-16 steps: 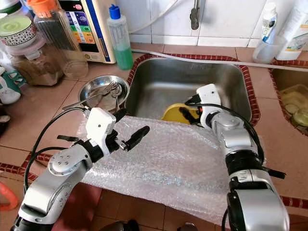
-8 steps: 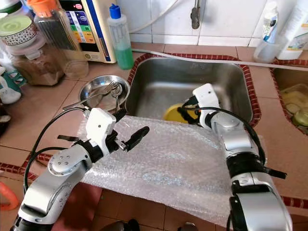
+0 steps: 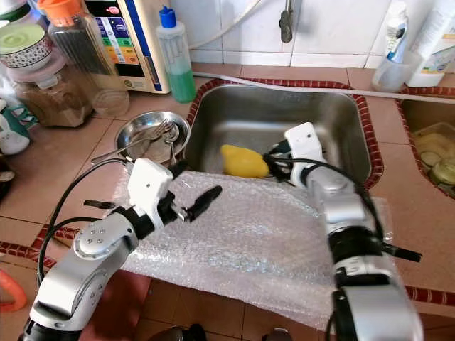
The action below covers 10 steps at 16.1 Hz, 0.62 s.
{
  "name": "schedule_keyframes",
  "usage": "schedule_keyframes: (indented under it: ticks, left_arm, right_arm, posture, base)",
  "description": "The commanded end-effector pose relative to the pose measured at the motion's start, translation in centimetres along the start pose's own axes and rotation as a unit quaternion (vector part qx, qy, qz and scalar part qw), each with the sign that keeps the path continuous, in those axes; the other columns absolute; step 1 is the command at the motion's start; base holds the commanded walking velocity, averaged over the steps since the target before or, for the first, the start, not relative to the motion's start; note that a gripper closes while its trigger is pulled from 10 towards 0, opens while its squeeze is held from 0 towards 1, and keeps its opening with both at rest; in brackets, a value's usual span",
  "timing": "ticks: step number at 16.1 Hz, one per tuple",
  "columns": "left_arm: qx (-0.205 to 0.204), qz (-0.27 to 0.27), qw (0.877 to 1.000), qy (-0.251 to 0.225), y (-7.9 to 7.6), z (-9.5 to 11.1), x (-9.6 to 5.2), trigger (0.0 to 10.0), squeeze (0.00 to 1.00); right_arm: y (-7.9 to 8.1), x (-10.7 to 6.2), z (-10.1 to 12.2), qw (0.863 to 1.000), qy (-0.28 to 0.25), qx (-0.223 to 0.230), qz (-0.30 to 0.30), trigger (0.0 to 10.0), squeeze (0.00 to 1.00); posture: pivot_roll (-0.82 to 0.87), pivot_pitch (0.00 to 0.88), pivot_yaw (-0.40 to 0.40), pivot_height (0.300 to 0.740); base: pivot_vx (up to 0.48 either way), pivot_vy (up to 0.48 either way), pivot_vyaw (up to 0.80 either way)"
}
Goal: Kitchen organization
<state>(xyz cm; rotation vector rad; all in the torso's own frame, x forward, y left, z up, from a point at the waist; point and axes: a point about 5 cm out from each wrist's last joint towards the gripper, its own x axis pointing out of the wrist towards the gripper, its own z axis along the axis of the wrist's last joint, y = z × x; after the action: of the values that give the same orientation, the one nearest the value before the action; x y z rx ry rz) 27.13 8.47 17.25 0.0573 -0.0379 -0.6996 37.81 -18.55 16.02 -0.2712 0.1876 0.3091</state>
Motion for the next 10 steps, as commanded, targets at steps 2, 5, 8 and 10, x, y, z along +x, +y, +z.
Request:
schedule_keyframes:
  ticks: [2, 5, 8, 10]
  left_arm:
    - [-0.003, 0.077, 0.997, -0.031, 2.5, 1.0, -0.1, 10.0, 0.0]
    - [-0.017, 0.146, 0.987, -0.063, 5.1, 2.2, -0.5, 10.0, 0.0]
    - [-0.025, 0.209, 0.974, -0.088, 7.4, 3.1, -1.2, 10.0, 0.0]
    - [-0.032, 0.242, 0.965, -0.093, 8.6, 3.2, -1.7, 10.0, 0.0]
  right_arm:
    - [1.9, -0.2, 0.8, 0.999, -0.032, 0.025, 0.027, 10.0, 0.0]
    - [3.9, -0.3, 0.9, 0.996, -0.045, 0.069, 0.041, 10.0, 0.0]
    - [6.3, -0.6, 0.9, 0.993, -0.046, 0.065, 0.083, 10.0, 0.0]
    - [6.9, -0.6, 1.1, 0.992, -0.054, 0.071, 0.09, 10.0, 0.0]
  posture:
    - [-0.17, 0.159, 0.118, 0.74]
    - [-0.17, 0.16, 0.118, 0.74]
    - [-0.17, 0.161, 0.119, 0.74]
    - [-0.17, 0.161, 0.119, 0.74]
  base:
    - [0.0, 0.0, 0.0]
    - [0.0, 0.0, 0.0]
    - [0.0, 0.0, 0.0]
    - [0.0, 0.0, 0.0]
